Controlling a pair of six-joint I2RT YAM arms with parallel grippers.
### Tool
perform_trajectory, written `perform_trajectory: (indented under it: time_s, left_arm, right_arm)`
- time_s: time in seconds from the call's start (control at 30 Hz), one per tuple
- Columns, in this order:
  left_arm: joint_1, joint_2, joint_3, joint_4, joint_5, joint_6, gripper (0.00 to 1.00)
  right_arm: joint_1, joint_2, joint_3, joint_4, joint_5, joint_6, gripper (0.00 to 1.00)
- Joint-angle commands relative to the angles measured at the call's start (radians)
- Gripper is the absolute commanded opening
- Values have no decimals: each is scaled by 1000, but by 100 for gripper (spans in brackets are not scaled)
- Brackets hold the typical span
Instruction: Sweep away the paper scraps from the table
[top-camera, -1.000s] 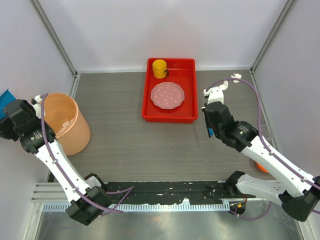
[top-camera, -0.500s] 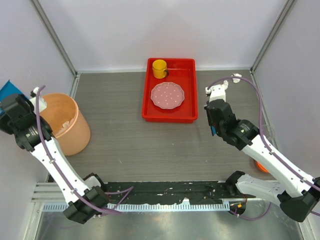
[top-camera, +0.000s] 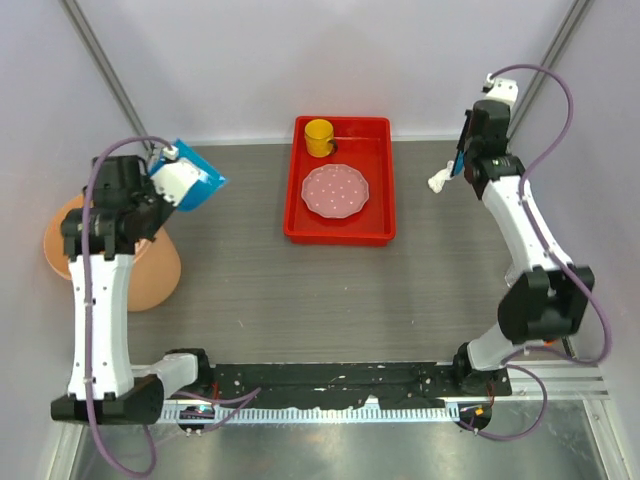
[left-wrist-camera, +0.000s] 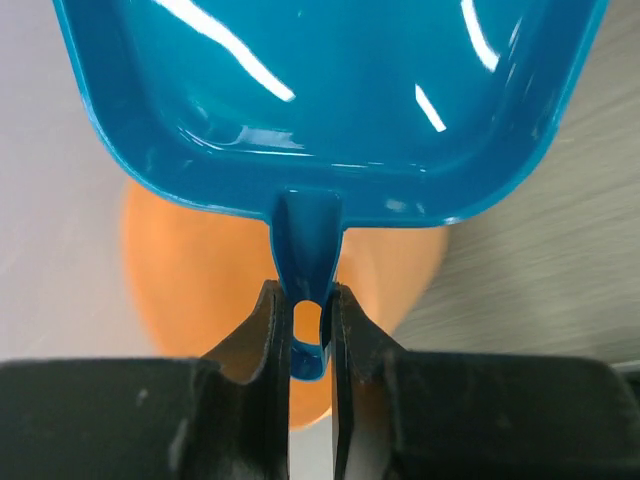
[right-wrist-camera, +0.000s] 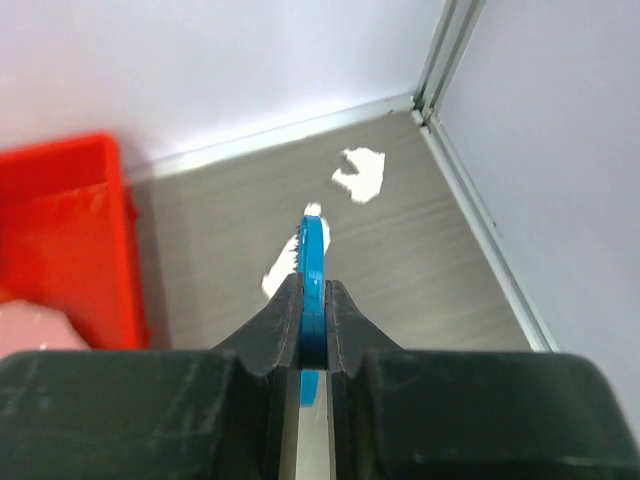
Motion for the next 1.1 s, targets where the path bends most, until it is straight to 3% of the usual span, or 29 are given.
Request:
perform_trajectory:
  time_s: [0.0, 0.07, 0.23, 0.4, 0.57, 0.8, 1.07]
  left_arm:
    - [-150, 37, -81, -37, 186, -227, 0]
    - [-202, 41, -156, 21, 232, -248, 0]
    - [-242, 116, -259, 101, 252, -299, 0]
    - [-245, 222, -288, 147, 255, -327, 0]
    - [-244, 265, -319, 164, 244, -337, 0]
    - [-244, 287, -322, 176, 234, -342, 0]
    - [-245, 242, -347, 188, 246, -334, 0]
  right_arm:
    - [-88, 186, 146, 245, -39, -45, 1]
    - [-128, 298, 212, 335, -51, -85, 1]
    - [-139, 522, 419, 390, -57, -472, 1]
    - [-132, 673, 441, 618, -146, -857, 1]
    - [-135, 765, 407, 506, -330, -1244, 1]
    - [-109, 780, 310, 359, -434, -1433, 1]
    - [29, 588, 16, 365, -479, -1479, 1]
